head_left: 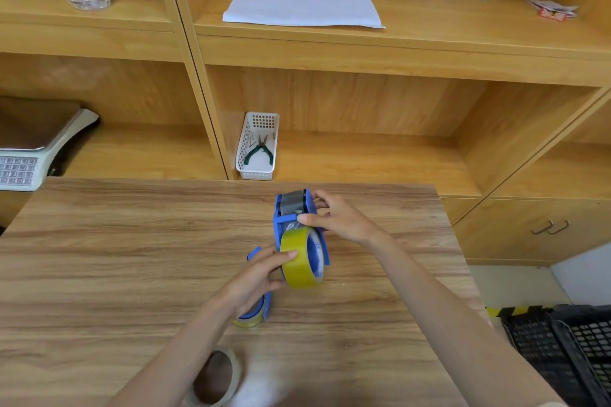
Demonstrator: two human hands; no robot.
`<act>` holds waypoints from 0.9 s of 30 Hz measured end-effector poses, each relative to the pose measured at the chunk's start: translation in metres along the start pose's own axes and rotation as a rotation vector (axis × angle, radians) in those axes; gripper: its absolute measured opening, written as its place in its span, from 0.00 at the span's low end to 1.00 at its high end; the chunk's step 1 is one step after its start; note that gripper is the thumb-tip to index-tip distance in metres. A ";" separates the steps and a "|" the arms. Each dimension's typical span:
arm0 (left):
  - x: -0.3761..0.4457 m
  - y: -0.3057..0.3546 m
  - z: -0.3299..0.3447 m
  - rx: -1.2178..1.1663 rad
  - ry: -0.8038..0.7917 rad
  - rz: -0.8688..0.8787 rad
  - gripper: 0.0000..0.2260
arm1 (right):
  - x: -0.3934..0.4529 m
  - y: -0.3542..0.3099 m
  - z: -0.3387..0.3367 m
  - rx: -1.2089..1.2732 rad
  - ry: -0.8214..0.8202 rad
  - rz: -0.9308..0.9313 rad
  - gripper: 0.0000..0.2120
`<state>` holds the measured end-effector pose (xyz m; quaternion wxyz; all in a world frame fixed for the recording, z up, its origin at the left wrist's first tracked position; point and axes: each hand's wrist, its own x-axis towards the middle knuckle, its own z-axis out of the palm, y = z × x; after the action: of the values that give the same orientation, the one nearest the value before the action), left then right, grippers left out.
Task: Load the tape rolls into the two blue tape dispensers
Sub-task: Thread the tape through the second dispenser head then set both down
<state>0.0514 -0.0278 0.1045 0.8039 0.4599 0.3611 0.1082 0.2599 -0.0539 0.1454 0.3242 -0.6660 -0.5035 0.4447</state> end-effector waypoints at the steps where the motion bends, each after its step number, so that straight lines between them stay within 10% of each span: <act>1: 0.001 -0.001 0.000 -0.019 -0.005 -0.004 0.22 | 0.001 0.002 0.001 -0.016 0.019 -0.004 0.19; 10: 0.003 -0.006 -0.001 0.199 0.025 -0.127 0.15 | 0.007 0.031 0.010 -0.370 0.187 0.137 0.29; 20: 0.033 -0.047 0.001 1.193 0.329 0.001 0.18 | 0.015 0.062 0.040 -0.576 0.202 0.382 0.31; 27: 0.044 -0.065 0.000 1.493 0.236 0.033 0.19 | 0.016 0.086 0.063 -0.551 0.170 0.503 0.25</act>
<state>0.0725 -0.0409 0.0304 0.2330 0.8730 0.4154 -0.1048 0.2365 -0.0635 0.0410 0.0543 -0.8656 -0.3962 0.3014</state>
